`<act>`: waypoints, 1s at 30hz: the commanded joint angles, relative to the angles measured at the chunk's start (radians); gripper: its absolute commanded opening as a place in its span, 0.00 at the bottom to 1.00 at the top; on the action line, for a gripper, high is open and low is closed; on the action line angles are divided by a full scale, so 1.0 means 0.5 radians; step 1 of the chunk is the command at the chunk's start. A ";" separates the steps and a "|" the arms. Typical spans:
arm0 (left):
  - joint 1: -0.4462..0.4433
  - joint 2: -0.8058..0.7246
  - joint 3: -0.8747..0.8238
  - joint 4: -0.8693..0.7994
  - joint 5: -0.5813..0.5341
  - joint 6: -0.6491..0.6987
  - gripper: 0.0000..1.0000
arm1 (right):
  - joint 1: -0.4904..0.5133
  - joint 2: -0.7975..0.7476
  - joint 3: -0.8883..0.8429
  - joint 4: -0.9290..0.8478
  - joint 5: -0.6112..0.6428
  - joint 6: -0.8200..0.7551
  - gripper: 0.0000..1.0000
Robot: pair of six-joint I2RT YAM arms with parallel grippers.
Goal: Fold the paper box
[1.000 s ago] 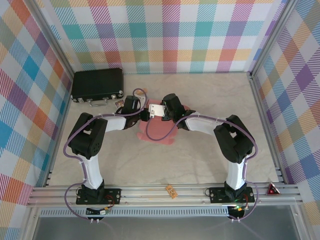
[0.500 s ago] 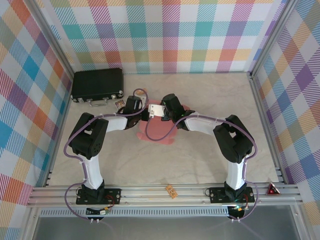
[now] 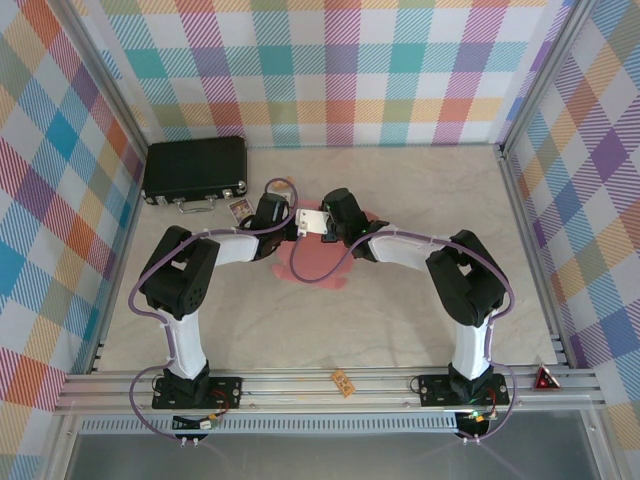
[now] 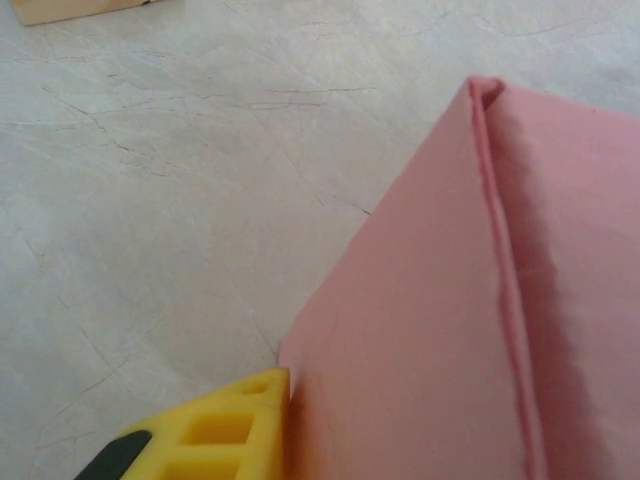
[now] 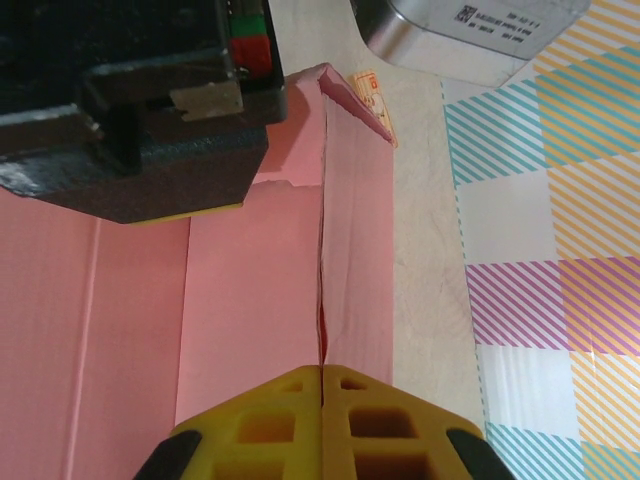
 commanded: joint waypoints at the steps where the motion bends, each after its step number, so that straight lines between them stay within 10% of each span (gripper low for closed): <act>1: -0.012 0.016 -0.006 0.014 -0.054 -0.047 0.19 | 0.022 0.057 0.027 -0.109 -0.027 0.036 0.00; 12: -0.012 0.029 -0.110 0.253 0.104 0.034 0.23 | 0.024 0.056 0.033 -0.136 -0.055 0.047 0.00; 24: -0.012 0.009 -0.147 0.283 0.107 0.143 0.00 | 0.031 0.020 0.022 -0.155 -0.058 0.085 0.00; 30: -0.018 -0.046 -0.171 0.199 0.076 0.210 0.00 | 0.036 -0.047 0.006 -0.146 -0.043 0.187 0.25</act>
